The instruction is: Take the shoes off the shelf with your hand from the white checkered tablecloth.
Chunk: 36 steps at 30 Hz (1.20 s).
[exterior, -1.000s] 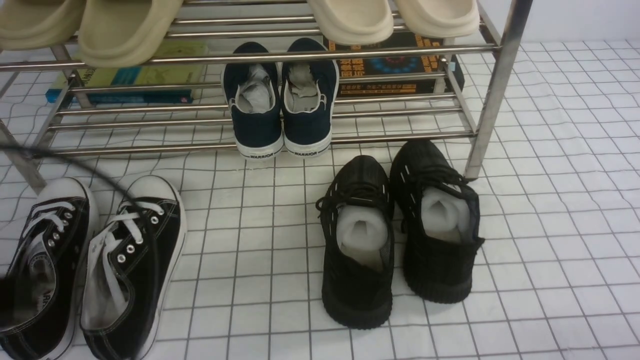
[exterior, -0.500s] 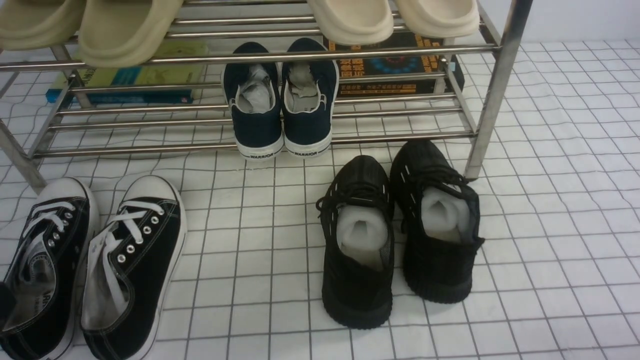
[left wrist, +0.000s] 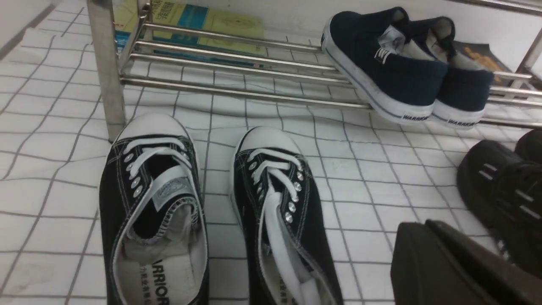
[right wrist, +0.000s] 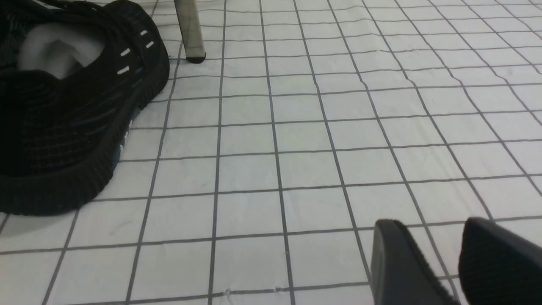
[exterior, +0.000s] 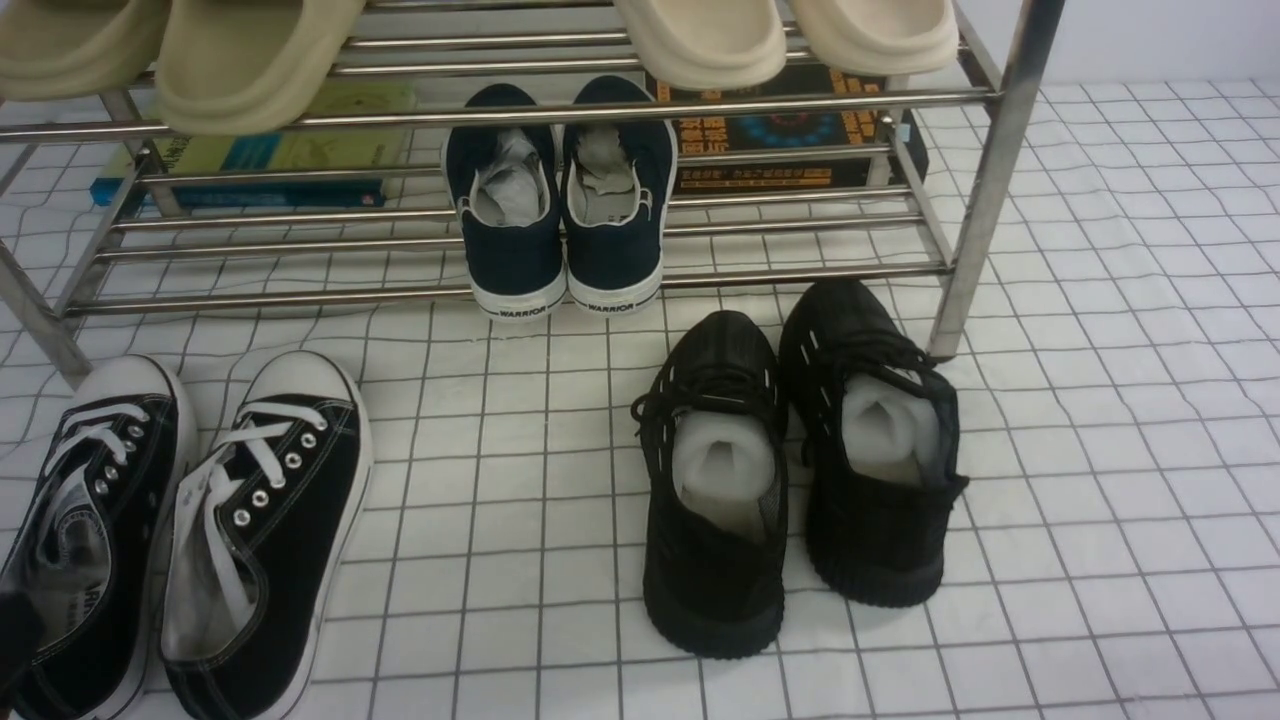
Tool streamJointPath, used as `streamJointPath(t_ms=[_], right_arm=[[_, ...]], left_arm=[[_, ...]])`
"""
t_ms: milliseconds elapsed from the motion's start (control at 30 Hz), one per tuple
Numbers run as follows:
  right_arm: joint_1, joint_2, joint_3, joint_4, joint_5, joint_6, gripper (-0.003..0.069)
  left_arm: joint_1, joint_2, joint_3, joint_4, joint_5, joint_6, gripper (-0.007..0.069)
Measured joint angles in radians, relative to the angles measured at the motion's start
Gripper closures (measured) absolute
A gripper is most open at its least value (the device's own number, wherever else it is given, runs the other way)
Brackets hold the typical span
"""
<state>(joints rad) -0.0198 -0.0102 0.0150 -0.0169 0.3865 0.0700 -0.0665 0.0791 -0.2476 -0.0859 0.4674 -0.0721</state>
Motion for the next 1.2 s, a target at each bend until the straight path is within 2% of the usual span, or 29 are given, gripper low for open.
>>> streamJointPath(t_ms=[167, 300, 667, 1200], right_arm=[[0.000, 0.000, 0.000, 0.000, 0.000, 0.000, 0.0420], [0.000, 0.000, 0.000, 0.000, 0.000, 0.000, 0.0420], [0.000, 0.000, 0.000, 0.000, 0.000, 0.000, 0.0420], [0.000, 0.000, 0.000, 0.000, 0.000, 0.000, 0.0420]], left_arm=[[0.000, -0.058, 0.187, 0.107, -0.107, -0.036, 0.0613], [0.000, -0.088, 0.266, 0.174, -0.122, -0.101, 0.0609], [0.055, -0.092, 0.274, 0.202, -0.099, -0.122, 0.0603], [0.055, -0.092, 0.274, 0.229, -0.098, -0.125, 0.0601]])
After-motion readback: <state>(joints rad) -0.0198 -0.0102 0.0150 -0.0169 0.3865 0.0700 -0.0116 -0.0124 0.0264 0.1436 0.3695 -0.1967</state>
